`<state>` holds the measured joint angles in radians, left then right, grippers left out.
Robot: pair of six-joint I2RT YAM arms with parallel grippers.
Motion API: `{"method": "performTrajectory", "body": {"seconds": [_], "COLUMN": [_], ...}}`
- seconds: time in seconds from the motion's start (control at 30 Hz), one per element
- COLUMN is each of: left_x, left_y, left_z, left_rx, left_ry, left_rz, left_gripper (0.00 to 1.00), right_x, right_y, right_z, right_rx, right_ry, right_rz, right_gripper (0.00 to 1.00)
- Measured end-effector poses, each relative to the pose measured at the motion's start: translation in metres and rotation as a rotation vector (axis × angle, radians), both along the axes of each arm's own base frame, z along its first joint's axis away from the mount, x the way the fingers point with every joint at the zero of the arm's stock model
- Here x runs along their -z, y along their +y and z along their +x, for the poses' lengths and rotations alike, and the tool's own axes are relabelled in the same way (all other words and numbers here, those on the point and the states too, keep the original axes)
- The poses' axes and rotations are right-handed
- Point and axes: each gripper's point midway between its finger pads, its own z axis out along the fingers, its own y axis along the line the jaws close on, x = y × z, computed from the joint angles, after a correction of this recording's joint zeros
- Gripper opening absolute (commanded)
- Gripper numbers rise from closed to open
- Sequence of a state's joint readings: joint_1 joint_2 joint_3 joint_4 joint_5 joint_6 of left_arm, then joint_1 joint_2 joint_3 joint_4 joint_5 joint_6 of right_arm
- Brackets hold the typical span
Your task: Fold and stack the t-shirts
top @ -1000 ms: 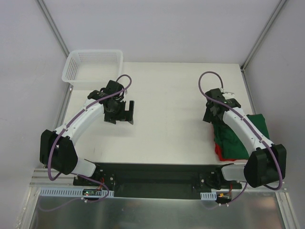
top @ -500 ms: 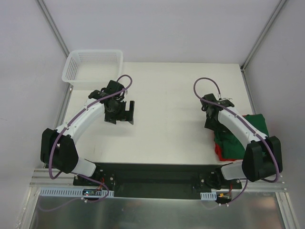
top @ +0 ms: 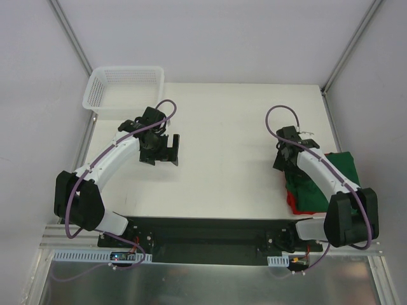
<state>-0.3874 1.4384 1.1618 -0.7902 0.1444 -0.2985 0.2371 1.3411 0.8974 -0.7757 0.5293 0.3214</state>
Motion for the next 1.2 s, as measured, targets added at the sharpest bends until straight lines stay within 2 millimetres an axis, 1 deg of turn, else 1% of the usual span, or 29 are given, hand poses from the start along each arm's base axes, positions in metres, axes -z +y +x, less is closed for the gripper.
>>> {"method": "performTrajectory", "body": {"seconds": [0.1, 0.23, 0.5, 0.7, 0.77, 1.03, 1.1, 1.2], "left_x": [0.000, 0.000, 0.000, 0.001, 0.002, 0.006, 0.006, 0.006], "left_y": [0.000, 0.000, 0.000, 0.000, 0.000, 0.000, 0.000, 0.000], "left_z": [0.000, 0.000, 0.000, 0.000, 0.000, 0.000, 0.000, 0.000], "left_rx": [0.000, 0.000, 0.000, 0.000, 0.000, 0.000, 0.000, 0.000], "left_ry": [0.000, 0.000, 0.000, 0.002, 0.005, 0.022, 0.022, 0.022], "left_rz": [0.000, 0.000, 0.000, 0.001, 0.002, 0.009, 0.009, 0.009], "left_gripper": [0.99, 0.99, 0.99, 0.99, 0.99, 0.99, 0.99, 0.99], "right_x": [-0.005, -0.006, -0.005, -0.006, -0.008, -0.036, -0.038, -0.033], "right_y": [0.005, 0.015, 0.031, 0.038, 0.040, 0.054, 0.054, 0.054], "right_z": [0.010, 0.021, 0.035, 0.042, 0.042, 0.053, 0.054, 0.057], "right_rx": [-0.021, -0.054, -0.099, -0.115, -0.121, -0.173, -0.179, -0.181], "right_ry": [-0.051, -0.088, -0.126, -0.147, -0.145, -0.193, -0.198, -0.186], "right_rz": [0.031, 0.080, 0.157, 0.188, 0.185, 0.153, 0.144, 0.131], "right_gripper": [0.96, 0.96, 0.96, 0.96, 0.96, 0.96, 0.96, 0.96]}}
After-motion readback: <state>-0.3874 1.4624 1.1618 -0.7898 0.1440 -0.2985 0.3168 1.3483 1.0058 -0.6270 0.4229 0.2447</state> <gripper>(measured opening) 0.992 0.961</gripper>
